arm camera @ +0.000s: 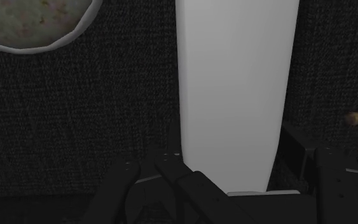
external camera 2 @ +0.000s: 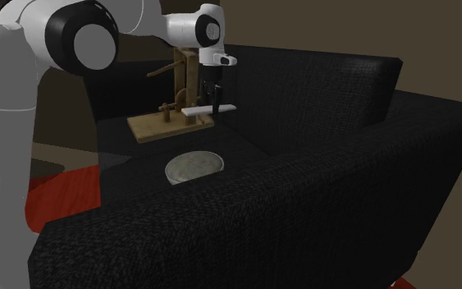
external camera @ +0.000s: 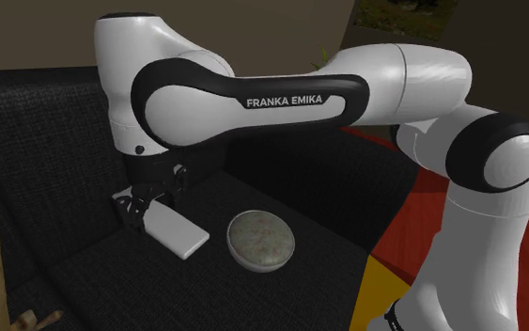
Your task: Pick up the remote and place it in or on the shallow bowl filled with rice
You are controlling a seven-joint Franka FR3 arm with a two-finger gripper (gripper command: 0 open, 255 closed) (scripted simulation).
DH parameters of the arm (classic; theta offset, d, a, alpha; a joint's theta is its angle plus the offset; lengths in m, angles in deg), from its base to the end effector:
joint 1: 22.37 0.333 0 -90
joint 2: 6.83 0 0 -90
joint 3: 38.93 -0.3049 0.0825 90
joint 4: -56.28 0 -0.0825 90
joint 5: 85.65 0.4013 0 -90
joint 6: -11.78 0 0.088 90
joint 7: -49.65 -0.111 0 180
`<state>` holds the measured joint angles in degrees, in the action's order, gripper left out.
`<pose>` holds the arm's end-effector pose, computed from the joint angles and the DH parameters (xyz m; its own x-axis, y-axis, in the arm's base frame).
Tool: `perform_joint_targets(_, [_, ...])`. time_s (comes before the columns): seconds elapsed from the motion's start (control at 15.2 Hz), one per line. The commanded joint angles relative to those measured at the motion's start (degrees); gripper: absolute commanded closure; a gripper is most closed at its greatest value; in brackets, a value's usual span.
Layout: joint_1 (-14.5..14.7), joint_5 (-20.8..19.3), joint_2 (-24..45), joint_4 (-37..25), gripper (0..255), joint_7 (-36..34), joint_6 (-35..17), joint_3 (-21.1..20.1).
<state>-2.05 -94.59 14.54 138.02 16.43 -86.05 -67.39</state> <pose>0.4861 0.4620 0.4818 0.9621 0.2679 -0.0515 0.2686 -0.9632 0.0084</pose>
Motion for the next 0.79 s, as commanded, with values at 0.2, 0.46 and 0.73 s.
perform_joint_targets(0.2, [-5.08, 4.54, -10.27, 12.89, 255, 4.46, -3.7, 0.04])
perform_joint_targets(0.46, [-8.57, 8.9, -19.71, 23.67, 255, 9.95, -6.15, 1.38])
perform_joint_targets(0.73, [-10.66, 12.46, -28.41, 32.81, 255, 15.78, -7.32, 3.86])
